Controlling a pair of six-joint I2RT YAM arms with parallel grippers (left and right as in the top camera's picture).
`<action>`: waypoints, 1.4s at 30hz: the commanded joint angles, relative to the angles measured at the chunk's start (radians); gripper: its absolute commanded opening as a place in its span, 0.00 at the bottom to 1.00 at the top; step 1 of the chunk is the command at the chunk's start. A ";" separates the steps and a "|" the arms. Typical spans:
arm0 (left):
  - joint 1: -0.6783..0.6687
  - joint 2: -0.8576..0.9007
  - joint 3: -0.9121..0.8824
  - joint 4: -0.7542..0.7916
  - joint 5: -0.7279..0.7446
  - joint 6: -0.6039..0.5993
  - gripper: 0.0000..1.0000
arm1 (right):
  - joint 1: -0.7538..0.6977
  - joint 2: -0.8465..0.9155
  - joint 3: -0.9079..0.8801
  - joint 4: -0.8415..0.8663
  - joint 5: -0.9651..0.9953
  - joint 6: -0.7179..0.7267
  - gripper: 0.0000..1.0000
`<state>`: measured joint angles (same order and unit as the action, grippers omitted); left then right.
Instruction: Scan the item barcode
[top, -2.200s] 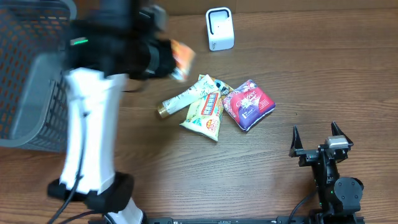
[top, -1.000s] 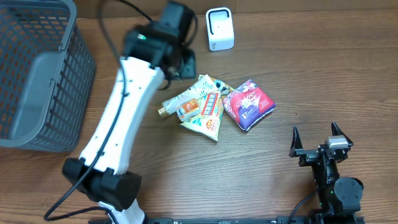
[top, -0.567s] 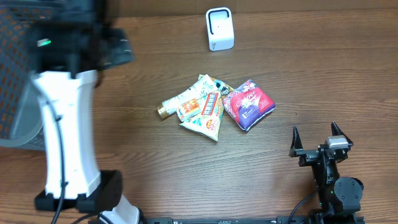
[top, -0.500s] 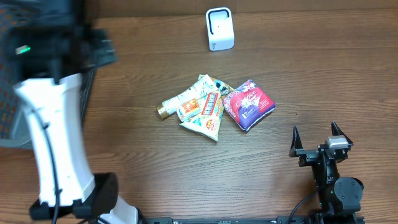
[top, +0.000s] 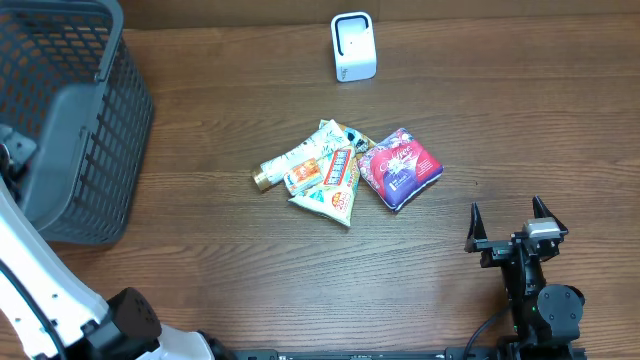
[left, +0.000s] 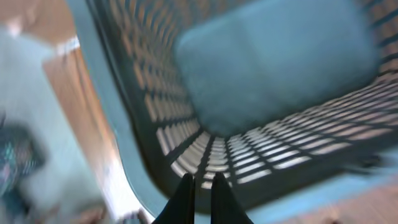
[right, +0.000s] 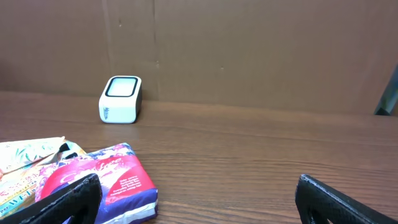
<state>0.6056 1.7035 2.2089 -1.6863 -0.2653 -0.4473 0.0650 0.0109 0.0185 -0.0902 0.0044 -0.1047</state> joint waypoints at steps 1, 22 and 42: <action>0.023 -0.004 -0.119 -0.003 0.023 -0.074 0.04 | -0.005 -0.008 -0.010 0.006 0.002 -0.005 1.00; 0.021 -0.005 -0.224 -0.003 0.309 0.098 0.04 | -0.005 -0.008 -0.010 0.006 0.002 -0.005 1.00; 0.023 -0.058 -0.196 0.018 0.365 0.134 0.04 | -0.005 -0.008 -0.010 0.006 0.002 -0.005 1.00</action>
<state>0.6266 1.6932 1.9907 -1.6752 0.0811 -0.3363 0.0654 0.0109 0.0185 -0.0902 0.0040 -0.1055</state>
